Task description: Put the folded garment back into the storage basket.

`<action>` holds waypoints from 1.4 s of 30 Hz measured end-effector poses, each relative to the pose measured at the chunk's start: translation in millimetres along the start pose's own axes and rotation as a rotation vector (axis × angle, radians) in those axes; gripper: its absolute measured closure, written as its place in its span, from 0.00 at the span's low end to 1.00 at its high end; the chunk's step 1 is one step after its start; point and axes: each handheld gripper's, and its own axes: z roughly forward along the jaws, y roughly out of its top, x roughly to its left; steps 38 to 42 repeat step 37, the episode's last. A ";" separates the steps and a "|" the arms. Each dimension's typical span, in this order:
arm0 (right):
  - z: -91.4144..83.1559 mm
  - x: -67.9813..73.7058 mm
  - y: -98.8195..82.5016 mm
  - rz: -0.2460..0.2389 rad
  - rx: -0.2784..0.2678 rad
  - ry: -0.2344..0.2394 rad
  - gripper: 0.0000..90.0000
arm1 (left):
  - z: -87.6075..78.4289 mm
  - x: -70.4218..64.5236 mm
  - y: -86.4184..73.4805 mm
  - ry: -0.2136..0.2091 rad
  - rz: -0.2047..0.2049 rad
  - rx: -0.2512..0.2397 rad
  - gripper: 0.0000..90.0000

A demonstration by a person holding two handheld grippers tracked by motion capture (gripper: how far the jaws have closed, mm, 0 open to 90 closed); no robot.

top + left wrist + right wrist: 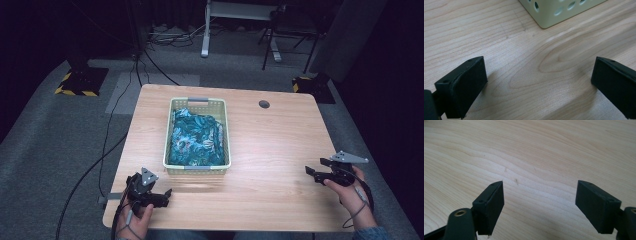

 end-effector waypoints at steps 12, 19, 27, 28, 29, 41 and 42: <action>3.6 -1.1 -19.7 -0.001 0.027 -0.019 0.25 | 0.0 0.0 0.0 0.000 0.001 0.000 0.00; 7.3 0.2 -31.9 -0.003 0.050 -0.026 0.25 | 0.0 0.0 0.0 0.000 0.000 0.000 0.00; 5.4 5.3 -42.6 0.033 0.024 -0.023 0.19 | 0.0 -0.1 -0.1 0.001 0.000 -0.001 0.00; 5.0 6.0 -43.1 0.032 0.025 -0.024 0.18 | 0.0 -0.1 -0.1 0.001 0.000 -0.001 0.00; 4.8 6.9 -43.5 0.030 0.028 -0.019 0.15 | -0.1 -0.2 -0.2 0.002 0.000 -0.001 0.00; 3.8 10.6 -45.0 0.013 0.039 -0.002 0.11 | 0.1 -0.1 0.1 0.001 0.000 0.001 0.00; 3.8 10.6 -45.0 0.013 0.039 -0.002 0.11 | 0.1 -0.1 0.1 0.001 0.000 0.001 0.00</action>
